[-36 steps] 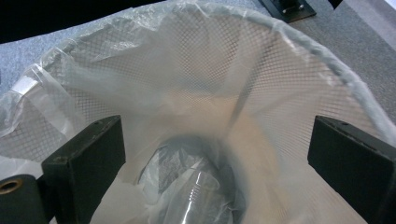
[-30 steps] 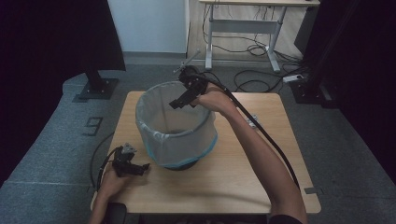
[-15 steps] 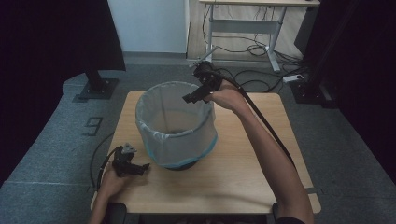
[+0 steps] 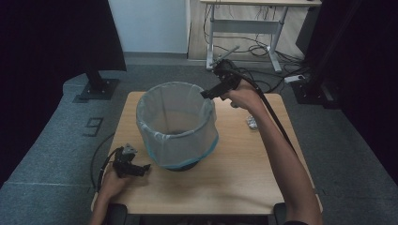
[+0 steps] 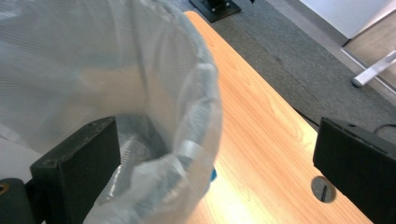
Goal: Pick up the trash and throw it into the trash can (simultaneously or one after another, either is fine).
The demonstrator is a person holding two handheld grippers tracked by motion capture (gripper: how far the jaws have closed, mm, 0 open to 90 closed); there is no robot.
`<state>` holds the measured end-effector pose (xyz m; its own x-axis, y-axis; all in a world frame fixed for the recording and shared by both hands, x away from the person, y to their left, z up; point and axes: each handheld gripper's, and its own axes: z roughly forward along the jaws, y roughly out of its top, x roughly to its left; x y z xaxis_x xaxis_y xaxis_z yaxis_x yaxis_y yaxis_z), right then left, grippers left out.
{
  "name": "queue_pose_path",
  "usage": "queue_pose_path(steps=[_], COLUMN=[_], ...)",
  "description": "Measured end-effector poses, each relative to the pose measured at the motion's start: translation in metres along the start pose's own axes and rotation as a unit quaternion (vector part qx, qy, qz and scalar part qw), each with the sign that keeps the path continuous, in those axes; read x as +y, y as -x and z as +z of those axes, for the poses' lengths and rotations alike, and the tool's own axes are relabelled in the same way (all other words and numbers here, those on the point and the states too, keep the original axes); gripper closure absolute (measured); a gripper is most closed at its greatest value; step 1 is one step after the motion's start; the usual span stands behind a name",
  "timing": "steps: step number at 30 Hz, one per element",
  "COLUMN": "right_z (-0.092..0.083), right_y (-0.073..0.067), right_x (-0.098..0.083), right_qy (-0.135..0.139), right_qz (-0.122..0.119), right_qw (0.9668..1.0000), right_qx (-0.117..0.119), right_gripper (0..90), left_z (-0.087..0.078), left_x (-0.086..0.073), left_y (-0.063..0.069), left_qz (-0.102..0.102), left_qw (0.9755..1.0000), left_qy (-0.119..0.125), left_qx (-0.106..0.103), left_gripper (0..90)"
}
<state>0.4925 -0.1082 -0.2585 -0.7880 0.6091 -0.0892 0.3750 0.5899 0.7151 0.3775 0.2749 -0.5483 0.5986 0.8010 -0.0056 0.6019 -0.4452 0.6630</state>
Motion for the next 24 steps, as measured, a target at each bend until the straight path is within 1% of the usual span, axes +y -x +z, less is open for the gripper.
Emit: queue_pose_path(steps=[3, 6, 9, 11, 14, 17, 22, 24], right_z=[-0.002, -0.002, -0.003, -0.003, -0.003, -0.002, -0.002, -0.001], right_y=[0.006, 0.012, 0.019, 0.022, 0.028, 0.033, 0.041, 0.044], right_x=[-0.007, -0.015, -0.023, -0.029, -0.038, -0.047, -0.063, -0.069], right_qy=[0.000, -0.005, -0.004, -0.007, -0.007, -0.007, -0.005, -0.012], right_qz=[0.008, 0.010, 0.021, 0.023, 0.034, 0.038, 0.052, 0.049], right_qw=[0.9999, 0.9997, 0.9995, 0.9991, 0.9986, 0.9981, 0.9970, 0.9965], right_qx=[-0.008, -0.019, -0.025, -0.035, -0.039, -0.048, -0.057, -0.067], right_gripper=[0.3, 0.3, 0.3, 0.3, 0.3, 0.8, 1.2, 1.2], left_z=[0.000, 0.000, 0.000, 0.000, 0.000, 0.000, 0.000, 0.000], left_x=[0.000, 0.000, 0.000, 0.000, 0.000, 0.000, 0.000, 0.000], left_y=[0.000, 0.000, 0.000, 0.000, 0.000, 0.000, 0.000, 0.000], left_qz=[0.000, 0.000, 0.000, 0.000, 0.000, 0.000, 0.000, 0.000], left_qw=[1.0000, 1.0000, 1.0000, 1.0000, 1.0000, 1.0000, 1.0000, 1.0000], left_qy=[0.000, 0.000, 0.000, 0.000, 0.000, 0.000, 0.000, 0.000], left_qx=[0.000, 0.000, 0.000, 0.000, 0.000, 0.000, 0.000, 0.000], left_gripper=[0.0, 0.0, 0.0, 0.0, 0.0, 0.0, 0.0, 0.0])
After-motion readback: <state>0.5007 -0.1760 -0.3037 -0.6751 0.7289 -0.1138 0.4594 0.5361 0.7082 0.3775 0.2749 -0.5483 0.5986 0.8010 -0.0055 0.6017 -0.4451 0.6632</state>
